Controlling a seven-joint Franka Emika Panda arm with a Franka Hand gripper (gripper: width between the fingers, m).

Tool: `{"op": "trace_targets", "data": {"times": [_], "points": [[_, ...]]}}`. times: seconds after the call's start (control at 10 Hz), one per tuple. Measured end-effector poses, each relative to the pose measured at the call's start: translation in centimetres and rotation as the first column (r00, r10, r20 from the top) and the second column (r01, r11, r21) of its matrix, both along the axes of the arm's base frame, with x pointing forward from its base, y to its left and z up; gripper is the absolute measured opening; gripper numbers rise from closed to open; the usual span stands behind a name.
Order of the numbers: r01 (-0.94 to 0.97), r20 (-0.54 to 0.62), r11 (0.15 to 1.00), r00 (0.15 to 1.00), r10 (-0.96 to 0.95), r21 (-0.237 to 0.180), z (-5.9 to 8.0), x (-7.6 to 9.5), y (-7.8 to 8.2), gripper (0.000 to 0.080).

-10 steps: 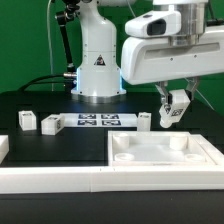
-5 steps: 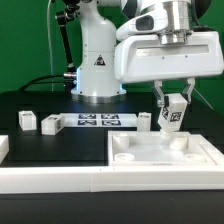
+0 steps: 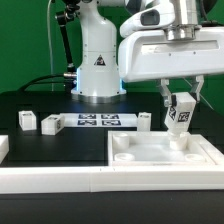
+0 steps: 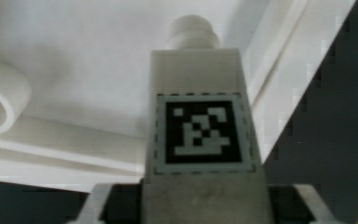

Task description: Assemble square table

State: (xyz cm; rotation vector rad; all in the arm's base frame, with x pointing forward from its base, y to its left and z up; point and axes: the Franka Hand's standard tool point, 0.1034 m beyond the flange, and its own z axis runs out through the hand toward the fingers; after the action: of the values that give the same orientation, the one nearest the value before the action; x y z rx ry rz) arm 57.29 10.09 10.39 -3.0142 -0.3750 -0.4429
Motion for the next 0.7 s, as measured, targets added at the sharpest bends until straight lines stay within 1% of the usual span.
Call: {"op": "trace_targets", "data": {"times": [0.2,0.3,0.4,0.5,0.6,0.7], "points": [[0.007,-0.011,1.000,1.000,-0.007,0.002,-0.1,0.0,0.1,0.0291],[0.032,-0.046,0.999,0.998,-0.032,0.012,0.2,0.9,0.5,0.0291],[0.072,-0.034,0.997,0.997,-0.071,0.032,1.0,2.8,1.1,0.0291],[0.096,-0.051,0.994,0.994,-0.094,0.043,1.4,3.8,1.1,0.0291],[0.109,-0.039,0.993,0.993,-0.107,0.053,2.0,5.2,0.8,0.0291],[0.107,0.001,0.993,0.994,-0.107,0.057,1.8,5.2,0.9,0.0291]]}}
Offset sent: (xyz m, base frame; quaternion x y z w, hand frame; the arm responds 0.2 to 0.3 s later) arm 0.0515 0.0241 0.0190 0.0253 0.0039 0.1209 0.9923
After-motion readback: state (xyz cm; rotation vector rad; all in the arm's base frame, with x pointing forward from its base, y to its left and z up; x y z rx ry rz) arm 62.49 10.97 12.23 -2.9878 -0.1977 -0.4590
